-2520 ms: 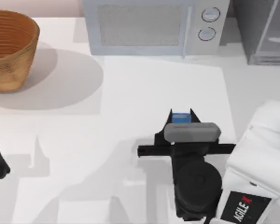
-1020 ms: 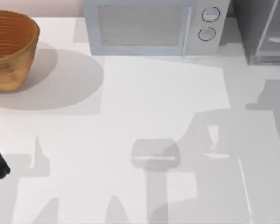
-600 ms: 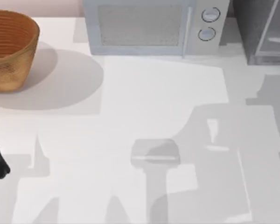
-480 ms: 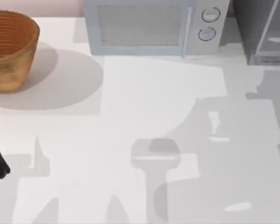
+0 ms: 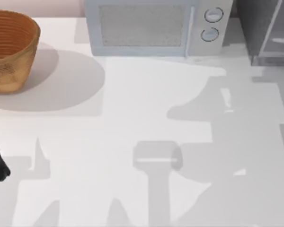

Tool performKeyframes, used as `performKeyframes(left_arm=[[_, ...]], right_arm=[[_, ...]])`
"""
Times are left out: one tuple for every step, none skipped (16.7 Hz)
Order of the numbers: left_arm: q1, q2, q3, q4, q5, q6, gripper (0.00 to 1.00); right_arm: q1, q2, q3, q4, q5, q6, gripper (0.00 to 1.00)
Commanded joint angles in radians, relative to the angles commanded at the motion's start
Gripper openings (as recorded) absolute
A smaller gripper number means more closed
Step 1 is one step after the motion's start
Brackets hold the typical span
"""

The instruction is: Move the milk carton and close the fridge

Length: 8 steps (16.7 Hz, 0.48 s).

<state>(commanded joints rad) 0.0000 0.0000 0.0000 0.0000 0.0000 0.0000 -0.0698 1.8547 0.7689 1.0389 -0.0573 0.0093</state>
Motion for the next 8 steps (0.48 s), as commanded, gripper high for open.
performKeyframes(left_arm=[[0.0,0.0,0.0,0.0,0.0,0.0,1.0],[0.0,0.0,0.0,0.0,0.0,0.0,1.0],[0.0,0.0,0.0,0.0,0.0,0.0,1.0],[0.0,0.0,0.0,0.0,0.0,0.0,1.0],[0.0,0.0,0.0,0.0,0.0,0.0,1.0],[0.0,0.0,0.0,0.0,0.0,0.0,1.0],[0.0,0.0,0.0,0.0,0.0,0.0,1.0],[0.0,0.0,0.0,0.0,0.0,0.0,1.0]], right_arm=[[-0.01,0.026,0.033,-0.006,-0.005,-0.003,0.0],[-0.021,0.053,0.064,-0.013,-0.01,-0.006,0.0],[-0.033,0.081,0.095,-0.021,-0.013,-0.008,0.0],[-0.044,0.11,0.125,-0.029,-0.018,-0.009,0.0],[-0.053,0.139,0.156,-0.037,-0.025,-0.011,0.0],[-0.059,0.166,0.188,-0.045,-0.034,-0.012,0.0],[-0.065,0.193,0.219,-0.052,-0.044,-0.014,0.0],[-0.071,0.22,0.249,-0.058,-0.054,-0.014,0.0]])
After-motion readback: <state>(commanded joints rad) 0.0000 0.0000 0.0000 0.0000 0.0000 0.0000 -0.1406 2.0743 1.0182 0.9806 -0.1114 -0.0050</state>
